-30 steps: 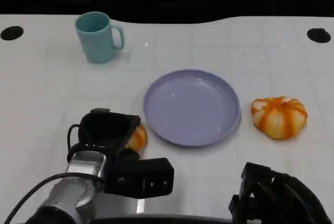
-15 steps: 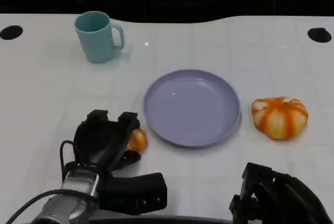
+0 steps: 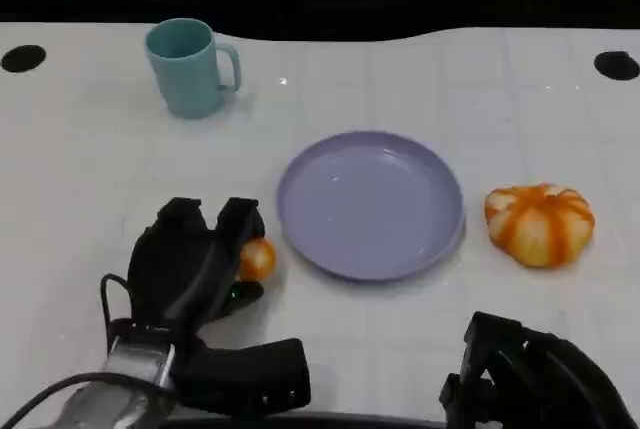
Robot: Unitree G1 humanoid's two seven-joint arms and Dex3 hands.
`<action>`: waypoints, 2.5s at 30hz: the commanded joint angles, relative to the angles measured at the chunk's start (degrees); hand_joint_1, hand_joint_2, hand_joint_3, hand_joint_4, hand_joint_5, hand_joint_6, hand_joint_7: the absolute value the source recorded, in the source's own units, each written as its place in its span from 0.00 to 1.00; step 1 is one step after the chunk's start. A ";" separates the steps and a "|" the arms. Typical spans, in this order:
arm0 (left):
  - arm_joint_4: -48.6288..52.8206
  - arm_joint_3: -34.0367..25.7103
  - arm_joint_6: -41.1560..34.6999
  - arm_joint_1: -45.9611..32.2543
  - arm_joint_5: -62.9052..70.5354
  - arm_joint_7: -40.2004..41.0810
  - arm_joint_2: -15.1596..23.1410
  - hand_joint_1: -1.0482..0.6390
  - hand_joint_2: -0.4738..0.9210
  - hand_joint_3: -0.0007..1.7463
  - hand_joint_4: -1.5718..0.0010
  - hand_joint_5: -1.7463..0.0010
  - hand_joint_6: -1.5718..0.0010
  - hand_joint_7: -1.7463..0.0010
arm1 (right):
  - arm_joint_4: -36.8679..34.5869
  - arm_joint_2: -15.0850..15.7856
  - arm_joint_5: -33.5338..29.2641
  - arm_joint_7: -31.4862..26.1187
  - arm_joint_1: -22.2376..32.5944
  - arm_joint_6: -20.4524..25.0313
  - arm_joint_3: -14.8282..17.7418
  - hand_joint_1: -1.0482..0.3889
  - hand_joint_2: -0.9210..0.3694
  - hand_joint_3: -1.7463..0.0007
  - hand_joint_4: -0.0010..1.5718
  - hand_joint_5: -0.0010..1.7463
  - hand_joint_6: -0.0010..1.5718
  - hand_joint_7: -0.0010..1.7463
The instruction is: Grasp the bread from the table and place it into the plate.
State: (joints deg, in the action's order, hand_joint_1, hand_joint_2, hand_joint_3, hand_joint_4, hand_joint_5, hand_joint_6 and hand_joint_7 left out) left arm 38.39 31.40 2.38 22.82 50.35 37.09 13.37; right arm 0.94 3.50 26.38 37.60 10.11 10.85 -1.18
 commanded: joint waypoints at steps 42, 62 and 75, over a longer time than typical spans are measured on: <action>1.23 -2.78 9.96 16.73 -8.10 -20.18 -8.51 0.52 0.62 0.69 0.39 0.00 0.53 0.00 | 1.03 0.49 0.42 -0.41 1.42 0.06 -0.84 0.24 0.00 0.86 0.54 0.92 0.49 0.79; 3.55 1.31 3.20 19.96 -6.30 -34.04 -8.17 0.14 1.00 0.11 0.79 0.91 0.83 1.00 | 1.11 0.67 0.57 0.92 2.32 -1.19 -0.65 0.24 0.00 0.85 0.54 0.92 0.48 0.79; -5.00 -0.49 2.19 15.96 -7.16 -34.25 -5.50 0.06 1.00 0.18 0.81 0.93 0.89 0.98 | 1.81 0.78 0.85 0.29 2.48 -0.25 -0.48 0.24 0.00 0.86 0.55 0.92 0.49 0.79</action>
State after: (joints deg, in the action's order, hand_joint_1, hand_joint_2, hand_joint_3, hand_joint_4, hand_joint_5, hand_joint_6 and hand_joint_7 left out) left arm 35.75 32.09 3.94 40.82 44.48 2.25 6.38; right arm 1.89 3.52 26.65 38.14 12.20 10.29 -2.18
